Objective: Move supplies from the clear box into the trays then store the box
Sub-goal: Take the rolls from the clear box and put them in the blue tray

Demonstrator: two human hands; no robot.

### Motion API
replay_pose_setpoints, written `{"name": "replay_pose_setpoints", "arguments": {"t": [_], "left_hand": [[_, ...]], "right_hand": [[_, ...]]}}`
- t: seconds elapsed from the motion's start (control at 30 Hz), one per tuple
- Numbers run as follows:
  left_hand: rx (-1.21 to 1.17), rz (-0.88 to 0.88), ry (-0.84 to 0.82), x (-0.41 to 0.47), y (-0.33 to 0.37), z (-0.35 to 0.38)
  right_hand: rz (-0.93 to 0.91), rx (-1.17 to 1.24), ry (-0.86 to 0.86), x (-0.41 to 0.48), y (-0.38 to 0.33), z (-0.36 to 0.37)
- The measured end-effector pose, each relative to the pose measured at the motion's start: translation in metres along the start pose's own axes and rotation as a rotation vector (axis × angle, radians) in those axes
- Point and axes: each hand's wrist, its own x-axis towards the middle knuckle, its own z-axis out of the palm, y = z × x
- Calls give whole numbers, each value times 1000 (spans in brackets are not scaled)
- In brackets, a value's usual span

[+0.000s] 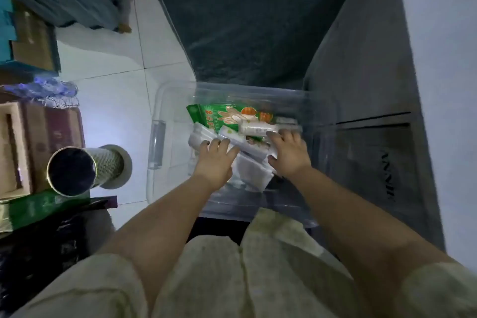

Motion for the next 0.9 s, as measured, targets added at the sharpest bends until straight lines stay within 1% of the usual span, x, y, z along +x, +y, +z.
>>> {"name": "replay_pose_setpoints", "arguments": {"t": [0.03, 0.13, 0.23, 0.37, 0.43, 0.53, 0.6, 0.77, 0.83, 0.9], "left_hand": [[15, 23, -42, 12, -1, 4], [24, 77, -52, 48, -1, 24], [3, 57, -70, 79, -3, 44], [-77, 62, 20, 102, -11, 69], [-71, 76, 59, 107, -14, 77], [-54, 119, 123, 104, -19, 79], [-20, 129, 126, 96, -21, 71], [15, 75, 57, 58, -31, 32], [62, 82, 65, 38, -41, 14], [83, 99, 135, 19, -51, -7]], "right_hand": [[13, -37, -35, 11, 2, 4], [71, -59, -57, 45, 12, 19], [111, -38, -51, 77, 26, 34], [47, -7, -1, 106, 39, 50], [27, 38, 44, 111, 41, 57], [19, 73, 97, 106, 40, 59], [43, 92, 118, 97, 36, 52], [93, 214, 200, 57, 15, 13], [111, 224, 278, 33, 2, -9], [129, 217, 398, 7, -12, -31]]}}
